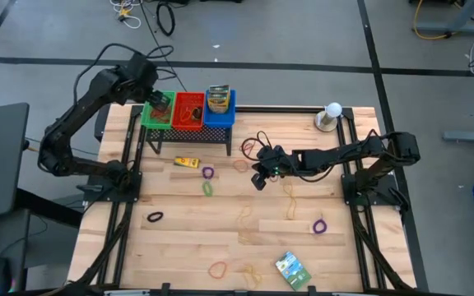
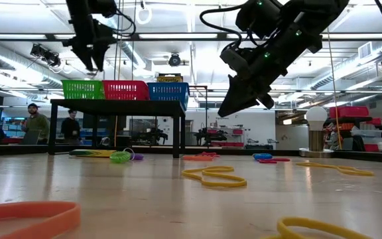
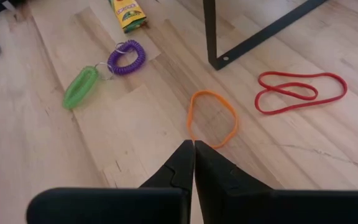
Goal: Pick & Place Office Desk Supplies
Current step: Put the red rubber band into the green bin on the shelf, then put the blue spring rubber band into the red bin on the shelf
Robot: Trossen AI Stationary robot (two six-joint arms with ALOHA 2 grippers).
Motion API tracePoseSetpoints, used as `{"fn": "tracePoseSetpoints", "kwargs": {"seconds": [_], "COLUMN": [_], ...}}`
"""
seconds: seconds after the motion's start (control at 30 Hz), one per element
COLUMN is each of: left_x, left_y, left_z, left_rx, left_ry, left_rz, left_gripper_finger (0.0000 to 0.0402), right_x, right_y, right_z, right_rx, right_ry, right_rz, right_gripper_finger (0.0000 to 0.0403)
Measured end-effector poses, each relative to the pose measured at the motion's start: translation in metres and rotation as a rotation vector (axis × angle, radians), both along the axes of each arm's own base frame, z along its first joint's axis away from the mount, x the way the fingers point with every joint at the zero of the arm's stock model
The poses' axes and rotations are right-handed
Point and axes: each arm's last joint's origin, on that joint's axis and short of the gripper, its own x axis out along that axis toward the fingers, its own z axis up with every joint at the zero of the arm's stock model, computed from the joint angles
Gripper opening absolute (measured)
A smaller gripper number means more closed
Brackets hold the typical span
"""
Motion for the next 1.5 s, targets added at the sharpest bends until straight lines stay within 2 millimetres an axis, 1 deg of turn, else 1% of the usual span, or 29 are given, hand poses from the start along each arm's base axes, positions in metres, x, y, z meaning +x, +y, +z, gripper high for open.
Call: {"fn": "tracePoseSetpoints", "kwargs": {"seconds": [0.07,0.23,0.3,0.37,0.43,0.57,0.63,0.77,0.83,0.93,1.03,1.07,1.13,1.2,1.27,1.33,1.4,1.43,1.5], "left_x": [-0.001,-0.011,-0.014,-0.016,-0.019,-0.029,-0.031,-0.032,-0.03,-0.022,-0.013,-0.01,-0.007,-0.006,-0.006,-0.004,-0.003,-0.003,-0.001], "left_y": [0.0,0.0,0.0,0.001,0.003,0.007,0.008,0.007,0.004,-0.004,-0.016,-0.021,-0.034,-0.049,-0.067,-0.083,-0.099,-0.106,-0.118], "left_z": [0.007,0.03,0.036,0.036,0.03,0.01,0.0,0.001,0.0,-0.003,-0.002,0.0,0.005,0.008,0.005,-0.006,-0.021,-0.028,-0.043], "left_rx": [-0.003,0.035,0.031,-0.04,-0.128,-0.236,-0.262,-0.237,-0.231,-0.198,-0.166,-0.163,-0.141,-0.086,-0.046,-0.029,-0.025,-0.038,-0.099], "left_ry": [-0.05,-0.103,-0.163,-0.277,-0.39,-0.441,-0.415,-0.386,-0.318,-0.159,-0.049,-0.055,-0.127,-0.222,-0.337,-0.46,-0.56,-0.602,-0.688], "left_rz": [0.008,0.033,0.026,0.039,0.061,0.1,0.124,0.117,0.103,0.061,-0.034,-0.069,-0.134,-0.199,-0.275,-0.372,-0.463,-0.49,-0.551], "left_gripper_finger": [0.0237,0.0281,0.0291,0.0294,0.029,0.0273,0.0267,0.0266,0.0269,0.0272,0.0269,0.0264,0.0239,0.0198,0.0145,0.0089,0.004,0.0021,0.0009], "right_x": [0.0,0.0,0.0,0.0,0.0,0.0,0.0,0.0,0.0,0.0,0.0,-0.001,-0.002,-0.005,-0.009,-0.014,-0.016,-0.018,-0.018], "right_y": [0.0,0.0,0.0,0.0,0.001,0.001,0.001,0.001,0.001,0.001,0.001,0.002,0.002,0.003,0.003,0.004,0.006,0.007,0.011], "right_z": [0.0,0.0,0.0,0.0,0.0,0.0,0.0,0.0,0.0,-0.001,-0.001,0.0,0.001,0.004,0.006,0.007,0.008,0.008,0.008], "right_rx": [0.0,0.006,0.01,0.014,0.017,0.019,0.019,0.025,0.026,0.026,0.031,0.036,0.044,0.054,0.066,0.088,0.105,0.107,0.114], "right_ry": [0.0,0.0,0.0,-0.001,-0.001,-0.001,-0.001,0.0,0.002,0.005,0.004,0.005,0.014,0.028,0.036,0.074,0.079,0.094,0.093], "right_rz": [0.0,0.005,0.005,0.009,0.012,0.014,0.014,0.014,0.013,0.013,0.018,0.024,0.038,0.043,0.031,0.01,-0.002,-0.004,0.005], "right_gripper_finger": [0.0018,0.0018,0.0018,0.0018,0.0018,0.0018,0.0018,0.0018,0.0018,0.0018,0.0018,0.0018,0.0018,0.0018,0.0017,0.0012,0.0006,0.0005,0.0005]}}
